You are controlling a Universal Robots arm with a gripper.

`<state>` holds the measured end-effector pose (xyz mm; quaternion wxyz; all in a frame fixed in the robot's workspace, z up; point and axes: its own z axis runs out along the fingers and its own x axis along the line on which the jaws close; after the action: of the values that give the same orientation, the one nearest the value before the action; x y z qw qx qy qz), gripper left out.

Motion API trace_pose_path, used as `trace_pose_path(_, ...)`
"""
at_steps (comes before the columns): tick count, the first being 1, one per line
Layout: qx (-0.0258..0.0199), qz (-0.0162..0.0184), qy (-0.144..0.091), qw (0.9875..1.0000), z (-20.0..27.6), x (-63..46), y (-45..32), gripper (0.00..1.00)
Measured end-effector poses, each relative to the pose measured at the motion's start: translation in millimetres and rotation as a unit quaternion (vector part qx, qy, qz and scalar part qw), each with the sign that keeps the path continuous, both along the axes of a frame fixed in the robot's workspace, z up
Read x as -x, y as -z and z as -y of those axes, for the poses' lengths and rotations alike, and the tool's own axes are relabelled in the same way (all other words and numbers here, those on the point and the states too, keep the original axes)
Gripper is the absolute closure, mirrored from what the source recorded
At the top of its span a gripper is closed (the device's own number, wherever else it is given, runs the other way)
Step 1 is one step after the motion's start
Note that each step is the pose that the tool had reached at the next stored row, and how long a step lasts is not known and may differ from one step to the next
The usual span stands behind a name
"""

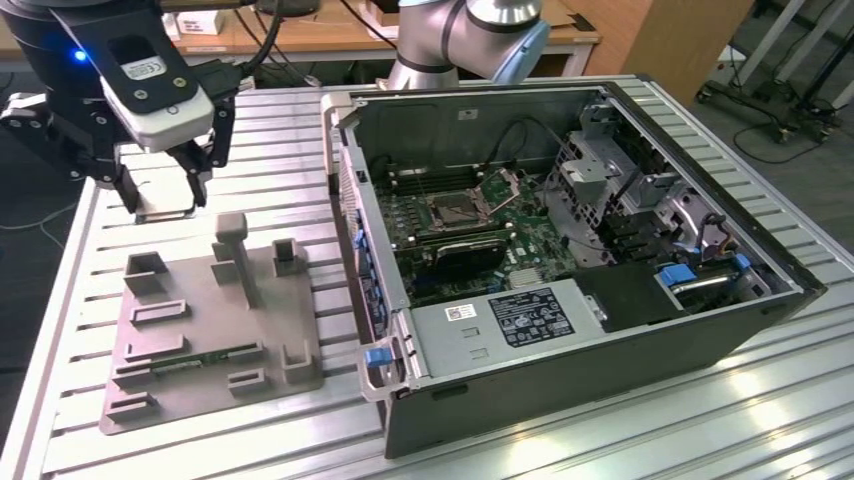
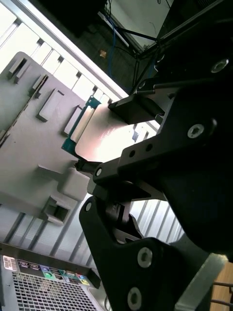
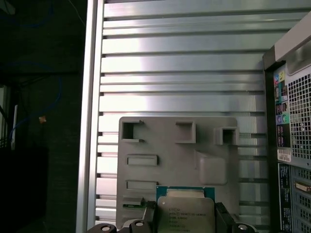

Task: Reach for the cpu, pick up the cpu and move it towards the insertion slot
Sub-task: 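Pick up the cpu and move it towards the insertion slot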

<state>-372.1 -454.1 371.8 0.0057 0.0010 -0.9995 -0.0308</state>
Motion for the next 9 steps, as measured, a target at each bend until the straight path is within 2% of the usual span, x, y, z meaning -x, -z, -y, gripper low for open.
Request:
trace_pose_path(3,0.0000,0.0000,0.000,1.0000,0.0,-5.2,0.0,0.45)
trace_pose_path(9,0.0000,0.0000,0.000,1.0000,0.0,-6.3,0.0,0.45)
